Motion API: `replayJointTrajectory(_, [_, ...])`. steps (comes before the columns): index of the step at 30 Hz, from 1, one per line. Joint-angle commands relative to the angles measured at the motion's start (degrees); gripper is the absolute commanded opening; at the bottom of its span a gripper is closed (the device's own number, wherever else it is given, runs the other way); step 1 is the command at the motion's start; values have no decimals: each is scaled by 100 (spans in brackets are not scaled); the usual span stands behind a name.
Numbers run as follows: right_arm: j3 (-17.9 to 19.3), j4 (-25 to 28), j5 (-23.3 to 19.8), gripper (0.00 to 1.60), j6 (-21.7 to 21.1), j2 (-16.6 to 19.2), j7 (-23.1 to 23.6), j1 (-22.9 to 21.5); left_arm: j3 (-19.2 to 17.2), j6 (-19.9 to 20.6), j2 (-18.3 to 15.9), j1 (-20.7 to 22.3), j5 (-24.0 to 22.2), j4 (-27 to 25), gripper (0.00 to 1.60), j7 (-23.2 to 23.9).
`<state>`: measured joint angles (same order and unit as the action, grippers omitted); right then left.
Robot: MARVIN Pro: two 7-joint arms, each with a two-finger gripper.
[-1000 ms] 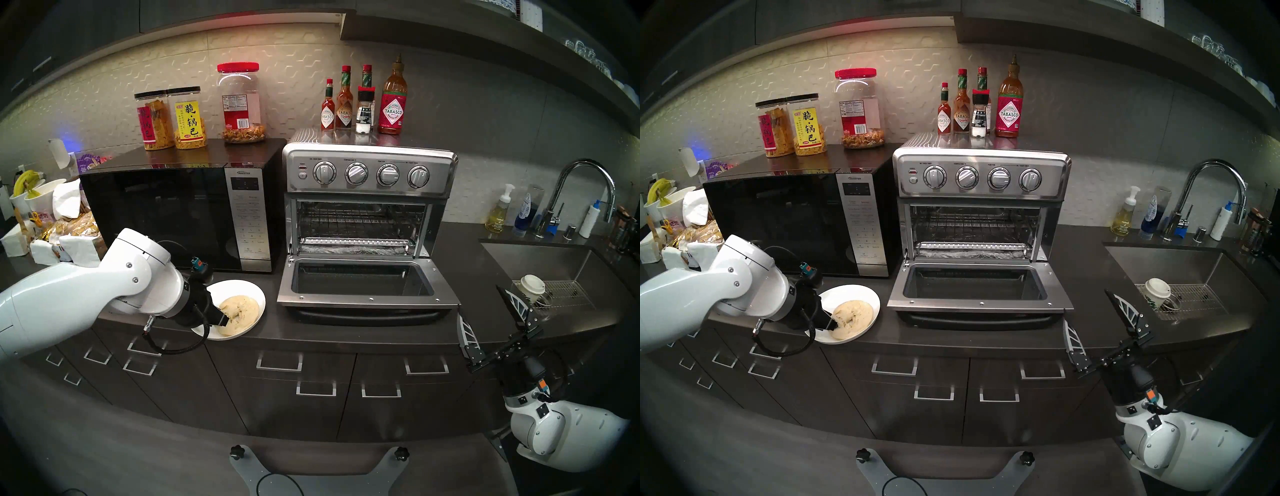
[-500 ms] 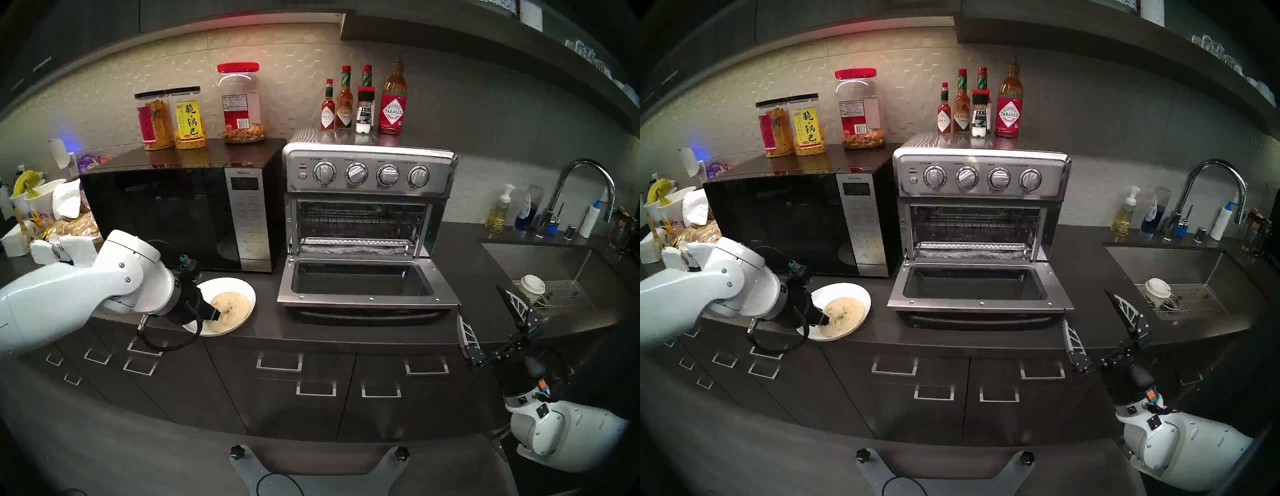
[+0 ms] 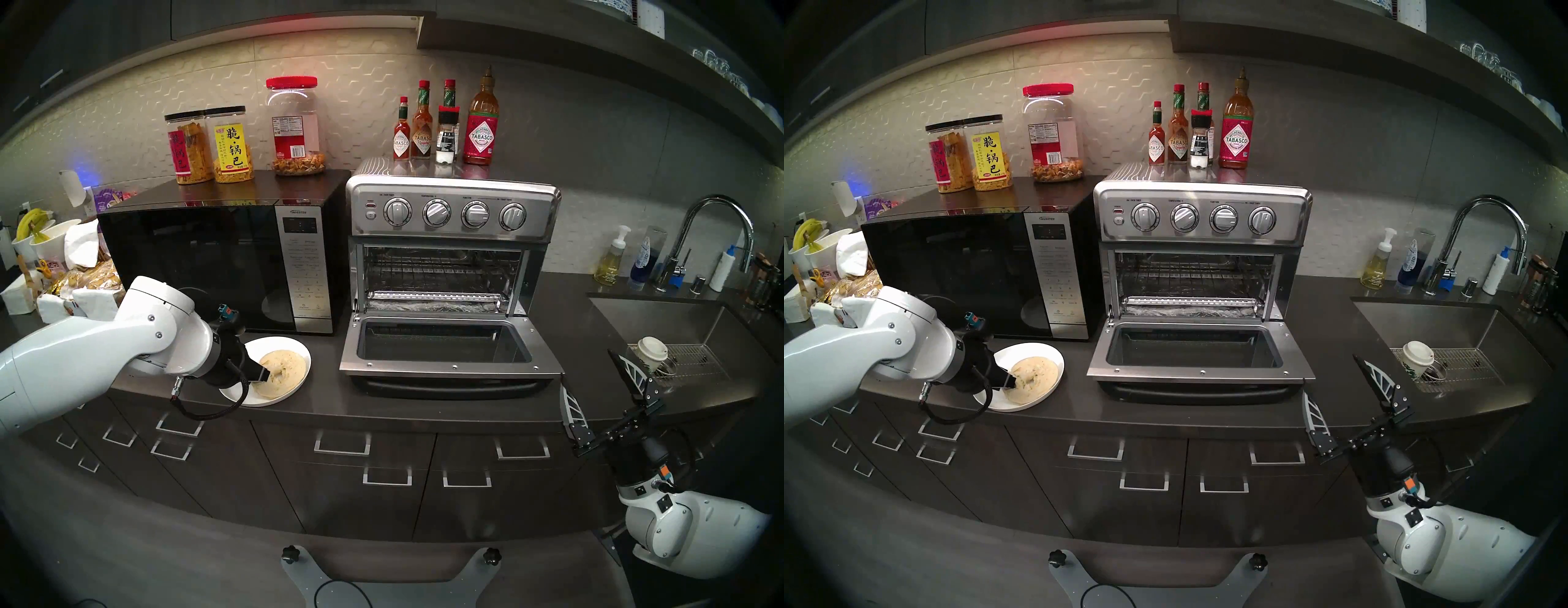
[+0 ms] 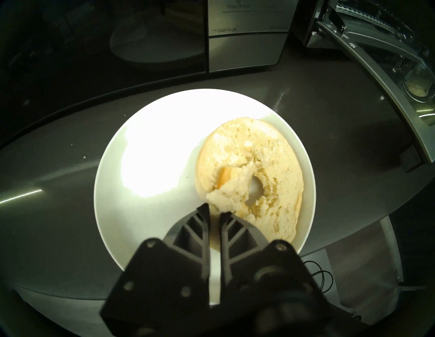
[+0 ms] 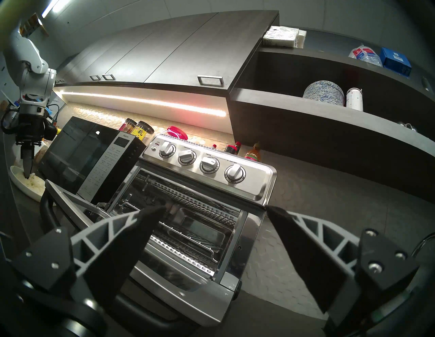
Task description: Open the oven and place the bagel inside on the rack
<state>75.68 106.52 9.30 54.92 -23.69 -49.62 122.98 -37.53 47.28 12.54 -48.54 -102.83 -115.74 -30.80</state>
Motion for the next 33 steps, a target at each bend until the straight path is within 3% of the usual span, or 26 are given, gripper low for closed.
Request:
replayJointTrajectory(1, [42,55,-5,160,8,-5,-211,-7,-217,-45,-281,168,-156,-284,0,-20])
replayJointTrajectory(13, [36,56,3,160,8,3,-230,-8,-287,-282,-486,187,-337,-354,0,19])
replayJointTrajectory(33, [41,56,-2,160,8,-3,-219,-6,-516,-556,-379,401,-814,-740,0,-100])
